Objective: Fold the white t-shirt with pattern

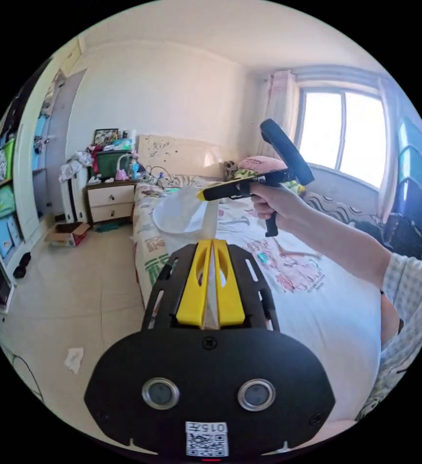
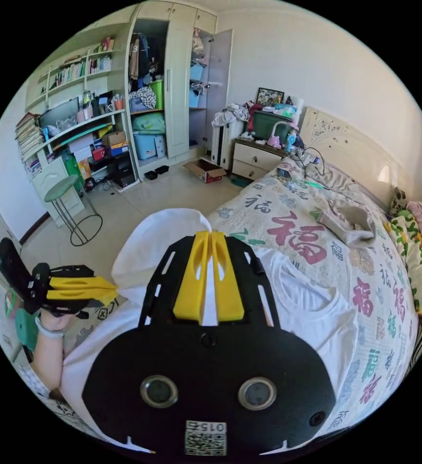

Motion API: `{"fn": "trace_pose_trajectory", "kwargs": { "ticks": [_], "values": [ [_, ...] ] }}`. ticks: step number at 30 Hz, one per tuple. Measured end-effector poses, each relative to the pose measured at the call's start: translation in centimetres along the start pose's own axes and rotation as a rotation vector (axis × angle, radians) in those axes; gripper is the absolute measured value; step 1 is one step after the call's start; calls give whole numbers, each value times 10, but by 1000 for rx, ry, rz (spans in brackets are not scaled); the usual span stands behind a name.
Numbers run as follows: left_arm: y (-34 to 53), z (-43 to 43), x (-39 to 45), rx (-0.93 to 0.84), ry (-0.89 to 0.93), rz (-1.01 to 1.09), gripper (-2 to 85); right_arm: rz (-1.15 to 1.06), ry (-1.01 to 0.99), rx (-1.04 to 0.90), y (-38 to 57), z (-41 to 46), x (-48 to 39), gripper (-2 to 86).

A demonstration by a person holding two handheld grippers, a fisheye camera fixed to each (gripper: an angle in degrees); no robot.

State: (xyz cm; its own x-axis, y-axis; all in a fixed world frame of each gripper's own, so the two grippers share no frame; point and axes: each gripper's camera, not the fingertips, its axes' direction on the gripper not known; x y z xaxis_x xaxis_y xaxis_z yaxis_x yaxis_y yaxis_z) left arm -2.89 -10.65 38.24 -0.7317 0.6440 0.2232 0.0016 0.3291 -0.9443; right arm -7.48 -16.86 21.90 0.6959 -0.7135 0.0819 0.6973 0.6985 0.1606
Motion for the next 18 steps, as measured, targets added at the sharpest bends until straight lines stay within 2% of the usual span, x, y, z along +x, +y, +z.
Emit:
{"fn": "trace_pose_trajectory", "kwargs": {
  "ticks": [2,4,7,12,14,18],
  "values": [
    [3,14,33,-99,142,159,2,13,26,-66,47,-16,36,9],
    [9,23,45,-180,165,181,9,22,12,-157,76,-22,60,37],
    [23,20,42,-163,180,117,17,39,43,-177,99,-37,89,56],
    [40,22,57,-157,221,109,22,-64,16,-179,85,-26,81,66],
    [46,39,83,-242,204,207,20,-128,-45,-218,74,-3,63,67],
    [58,70,119,-348,187,304,16,-116,-167,-318,57,38,50,71]
  ]
}}
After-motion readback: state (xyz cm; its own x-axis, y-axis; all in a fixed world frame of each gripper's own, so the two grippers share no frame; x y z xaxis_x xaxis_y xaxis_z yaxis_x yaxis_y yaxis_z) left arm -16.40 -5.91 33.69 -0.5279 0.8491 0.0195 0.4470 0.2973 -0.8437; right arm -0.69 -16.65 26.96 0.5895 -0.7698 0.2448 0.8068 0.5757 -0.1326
